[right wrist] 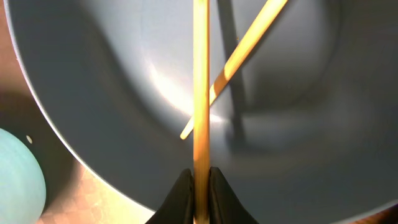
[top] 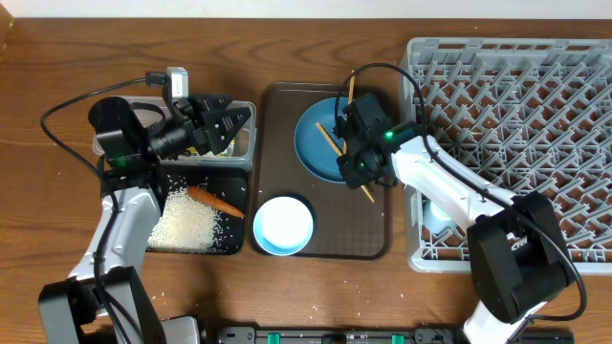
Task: Sort waste into correct bins and load items into the dishwasher rack
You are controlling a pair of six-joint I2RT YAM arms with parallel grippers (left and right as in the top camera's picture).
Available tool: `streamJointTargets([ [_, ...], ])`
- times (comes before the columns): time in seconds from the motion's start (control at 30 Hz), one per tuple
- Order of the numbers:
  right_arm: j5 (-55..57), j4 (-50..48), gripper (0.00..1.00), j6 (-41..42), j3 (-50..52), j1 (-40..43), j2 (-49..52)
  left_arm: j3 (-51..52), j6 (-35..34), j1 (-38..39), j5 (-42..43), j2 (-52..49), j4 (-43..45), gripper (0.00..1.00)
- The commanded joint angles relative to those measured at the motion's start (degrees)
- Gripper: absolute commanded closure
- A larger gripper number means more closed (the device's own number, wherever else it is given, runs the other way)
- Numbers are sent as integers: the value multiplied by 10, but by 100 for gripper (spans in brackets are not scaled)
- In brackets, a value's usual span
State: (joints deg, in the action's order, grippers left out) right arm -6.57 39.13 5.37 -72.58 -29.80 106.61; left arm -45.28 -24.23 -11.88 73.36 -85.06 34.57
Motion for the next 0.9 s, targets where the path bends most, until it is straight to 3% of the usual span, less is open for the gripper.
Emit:
streamJointTargets([
  [0.0, 4, -8, 96, -3, 5, -2, 4, 1, -5, 0, 12, 9, 2, 4],
  [0.2, 3, 1, 99, -3, -17, -2, -18, 0, -5, 0, 11, 9, 2, 4],
  [0.47, 52, 38, 99, 31, -41, 10, -143, 1, -5, 0, 11, 9, 2, 4],
  [0.67, 160, 111, 99, 53, -41, 71, -231, 1, -5, 0, 12, 9, 2, 4],
  [0.87, 181, 170, 99, 47, -39, 159, -238, 1, -5, 0, 11, 9, 2, 4],
])
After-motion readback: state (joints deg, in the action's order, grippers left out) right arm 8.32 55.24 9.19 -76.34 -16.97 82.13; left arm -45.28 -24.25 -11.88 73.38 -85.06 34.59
